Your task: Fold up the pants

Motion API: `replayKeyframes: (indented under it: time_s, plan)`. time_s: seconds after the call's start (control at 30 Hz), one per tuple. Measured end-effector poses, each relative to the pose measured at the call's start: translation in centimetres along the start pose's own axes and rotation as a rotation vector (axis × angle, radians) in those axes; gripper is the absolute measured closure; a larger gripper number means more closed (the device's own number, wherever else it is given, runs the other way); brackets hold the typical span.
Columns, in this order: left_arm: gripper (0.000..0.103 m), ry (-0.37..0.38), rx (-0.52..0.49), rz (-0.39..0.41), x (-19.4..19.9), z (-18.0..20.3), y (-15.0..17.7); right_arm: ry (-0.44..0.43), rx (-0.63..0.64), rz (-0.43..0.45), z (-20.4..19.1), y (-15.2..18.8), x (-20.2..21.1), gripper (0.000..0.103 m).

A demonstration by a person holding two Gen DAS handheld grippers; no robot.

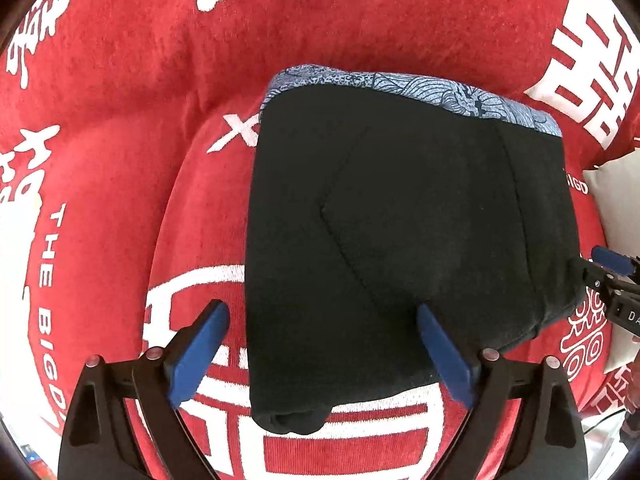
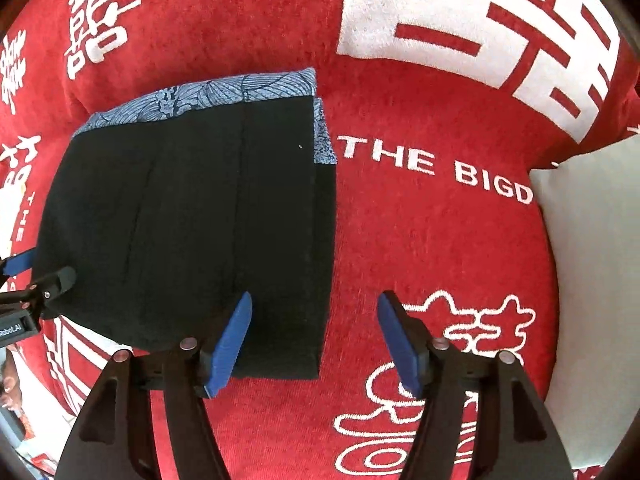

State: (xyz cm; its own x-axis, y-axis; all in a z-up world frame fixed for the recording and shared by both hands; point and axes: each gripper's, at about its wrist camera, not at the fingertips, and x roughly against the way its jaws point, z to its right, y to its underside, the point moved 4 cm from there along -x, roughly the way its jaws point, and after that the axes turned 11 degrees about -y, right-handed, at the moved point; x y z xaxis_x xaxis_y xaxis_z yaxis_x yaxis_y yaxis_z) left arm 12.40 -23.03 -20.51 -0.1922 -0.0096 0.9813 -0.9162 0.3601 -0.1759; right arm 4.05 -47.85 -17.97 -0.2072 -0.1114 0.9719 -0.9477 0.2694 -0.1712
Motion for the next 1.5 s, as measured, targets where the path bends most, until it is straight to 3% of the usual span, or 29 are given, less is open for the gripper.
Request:
replayKeyframes:
  time_s: [0.43,0.63,0.83,1.0,1.5]
  plan:
    - [0.008,0.003,0.001,0.004,-0.2,-0.5,-0.8,-0.013,-0.016,-0.007,1.0,0.4,0.0,0.024]
    - [0.008,0.017,0.026,0.012,0.3,-2.0,-2.0,-0.127,-0.107,-0.008,2.6,1.0,0.3,0.024]
    - [0.008,0.134,0.090,0.011,0.4,-3.7,-4.2,-0.250,-0.158,0.021,4.1,0.7,0.5,0.024]
    - [0.008,0.208,0.094,-0.044,-1.4,-3.8,-5.7,-0.347,-0.202,0.051,5.4,-0.7,0.4,0.024]
    - [0.008,0.370,0.018,-0.138,-6.0,-2.9,-7.9,-0.716,-0.257,-0.050,5.7,-4.1,-5.1,0.024]
